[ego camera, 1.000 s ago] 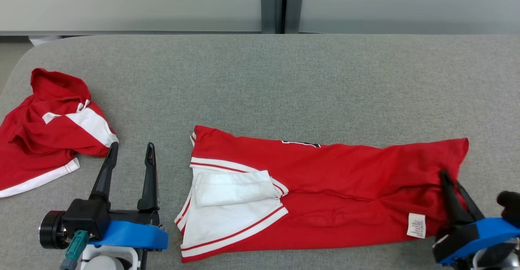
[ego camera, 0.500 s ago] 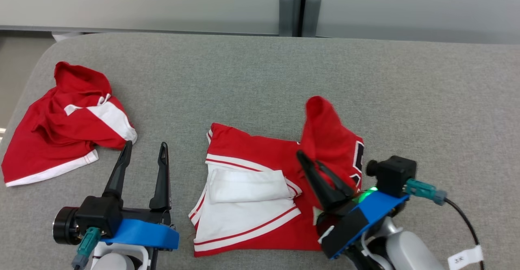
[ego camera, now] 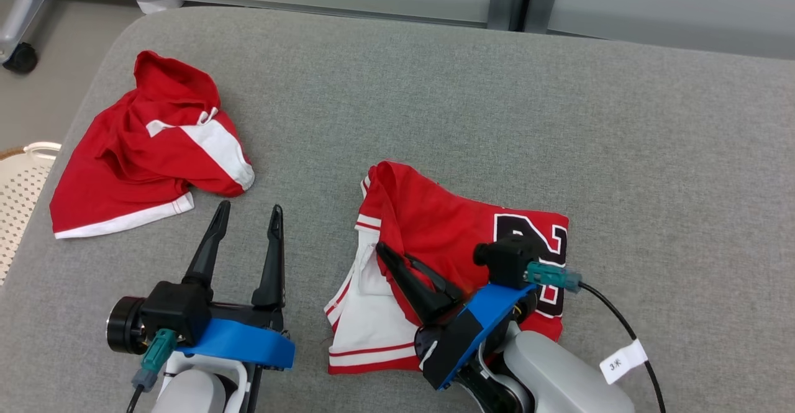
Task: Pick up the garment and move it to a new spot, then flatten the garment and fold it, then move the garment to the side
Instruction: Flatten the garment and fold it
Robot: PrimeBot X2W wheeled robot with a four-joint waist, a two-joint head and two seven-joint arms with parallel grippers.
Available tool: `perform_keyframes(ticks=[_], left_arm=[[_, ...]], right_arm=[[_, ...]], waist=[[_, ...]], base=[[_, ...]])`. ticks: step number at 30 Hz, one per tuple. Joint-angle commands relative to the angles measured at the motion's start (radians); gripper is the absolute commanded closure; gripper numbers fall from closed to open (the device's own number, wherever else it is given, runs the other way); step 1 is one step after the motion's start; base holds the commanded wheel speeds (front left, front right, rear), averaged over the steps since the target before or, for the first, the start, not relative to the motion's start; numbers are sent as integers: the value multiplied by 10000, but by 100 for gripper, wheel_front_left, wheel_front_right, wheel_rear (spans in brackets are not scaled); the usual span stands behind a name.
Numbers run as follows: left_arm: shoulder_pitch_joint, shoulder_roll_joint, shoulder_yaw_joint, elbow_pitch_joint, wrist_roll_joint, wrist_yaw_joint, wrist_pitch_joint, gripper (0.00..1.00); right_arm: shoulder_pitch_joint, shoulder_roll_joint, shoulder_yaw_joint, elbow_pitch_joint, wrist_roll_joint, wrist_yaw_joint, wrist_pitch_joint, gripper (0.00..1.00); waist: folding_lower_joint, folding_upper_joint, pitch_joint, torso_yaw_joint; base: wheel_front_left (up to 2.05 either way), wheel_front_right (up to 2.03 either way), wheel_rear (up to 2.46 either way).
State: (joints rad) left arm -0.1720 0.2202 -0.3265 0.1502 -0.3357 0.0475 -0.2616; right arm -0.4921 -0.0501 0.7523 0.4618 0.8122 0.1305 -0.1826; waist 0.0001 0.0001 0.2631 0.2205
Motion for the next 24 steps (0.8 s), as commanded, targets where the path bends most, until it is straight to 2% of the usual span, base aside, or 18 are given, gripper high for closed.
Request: perform_keyframes(ticks=[1,3,4,5,9,12,18,24], left_arm=[[-148,-45,20,38,39,-27,-41,0],[-178,-80,67,57,84,-57,-42,0],[-181,-105,88,57,104,-78,-42,0],[-168,-118,110,63,120,-91,-42,0],[-113,-143,263,75,172,-103,-43,0],[-28,-127,362,71,220,-107,-43,0],[132,-55,572,4,305,-46,-42,0],[353,92,695,20,413,56,-44,0]], right_arm=[[-287,-8,183,151,191,4,-83,100],[-592,-14,482,517,397,4,-260,100],[-725,-16,577,652,516,4,-351,74],[-859,-8,697,752,550,4,-440,0],[-1366,-12,877,823,376,4,-734,0],[-1530,-13,584,634,-147,4,-819,0],[-827,-69,-1632,-446,-2229,4,-825,0],[593,-655,-3968,-1603,-3895,4,-826,0]], waist=[[-1,-1,55,54],[-1,-1,89,70],[-1,-1,108,68],[-1,-1,125,52],[-1,-1,136,-107],[-1,-1,78,-281],[-1,-1,-87,-691],[-1,-1,-403,-1097]], base=[[0,0,0],[0,0,0],[0,0,0],[0,0,0],[0,0,0],[0,0,0],[0,0,0],[0,0,0]])
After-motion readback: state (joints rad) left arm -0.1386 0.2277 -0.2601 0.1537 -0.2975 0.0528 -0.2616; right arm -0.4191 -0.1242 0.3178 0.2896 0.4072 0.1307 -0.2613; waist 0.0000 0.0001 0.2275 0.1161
